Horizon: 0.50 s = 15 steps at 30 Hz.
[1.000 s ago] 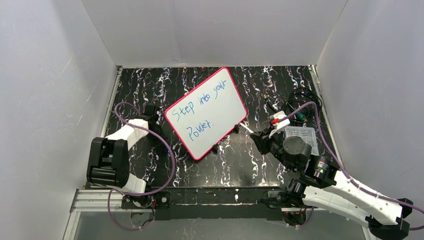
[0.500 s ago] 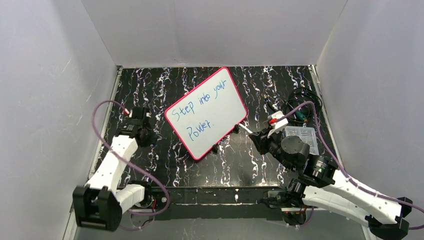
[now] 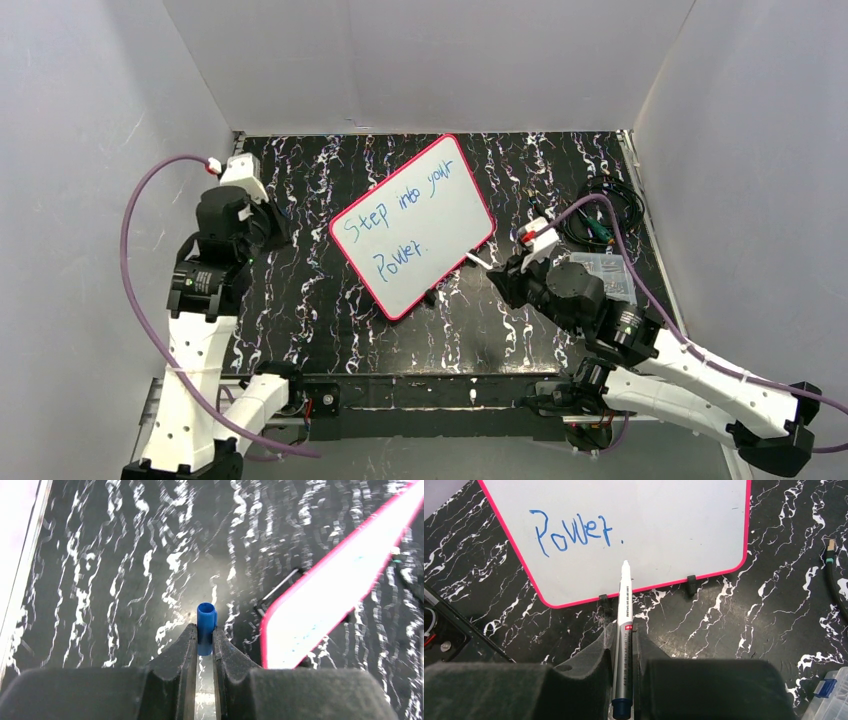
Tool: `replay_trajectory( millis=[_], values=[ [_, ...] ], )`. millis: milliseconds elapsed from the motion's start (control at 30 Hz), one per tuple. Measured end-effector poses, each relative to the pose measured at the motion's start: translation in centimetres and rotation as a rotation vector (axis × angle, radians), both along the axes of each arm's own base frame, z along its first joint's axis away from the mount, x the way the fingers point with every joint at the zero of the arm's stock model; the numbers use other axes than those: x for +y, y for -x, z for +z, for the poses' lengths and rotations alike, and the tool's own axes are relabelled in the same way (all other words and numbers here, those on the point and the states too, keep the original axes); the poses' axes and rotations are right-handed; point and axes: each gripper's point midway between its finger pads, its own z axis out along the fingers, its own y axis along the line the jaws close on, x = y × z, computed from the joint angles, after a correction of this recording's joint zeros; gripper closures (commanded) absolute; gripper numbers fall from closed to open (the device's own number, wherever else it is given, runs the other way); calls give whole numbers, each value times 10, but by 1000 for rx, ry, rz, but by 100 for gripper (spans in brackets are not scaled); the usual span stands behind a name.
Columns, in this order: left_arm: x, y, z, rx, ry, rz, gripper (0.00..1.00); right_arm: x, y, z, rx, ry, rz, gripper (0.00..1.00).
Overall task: Write a sentence on the whiteboard
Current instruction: Close the whiteboard marker at the center of the board.
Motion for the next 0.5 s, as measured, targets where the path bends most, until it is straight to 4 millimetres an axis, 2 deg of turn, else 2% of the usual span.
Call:
replay_trajectory(
  millis=[133, 233, 367, 500],
  values=[
    [-28, -4, 46, -119, 15, -182, 100, 6, -4, 4, 37, 33, -17, 99],
    [-60, -1, 63, -176, 47, -353, 100, 12, -12, 7, 64, 85, -38, 99],
    [-111, 9, 73, -199, 88, -617, 100, 16, -22, 1, 102, 158, -56, 99],
    [-160, 29, 61, -167, 109, -894, 100, -1, -33, 3, 139, 173, -76, 99]
  ],
)
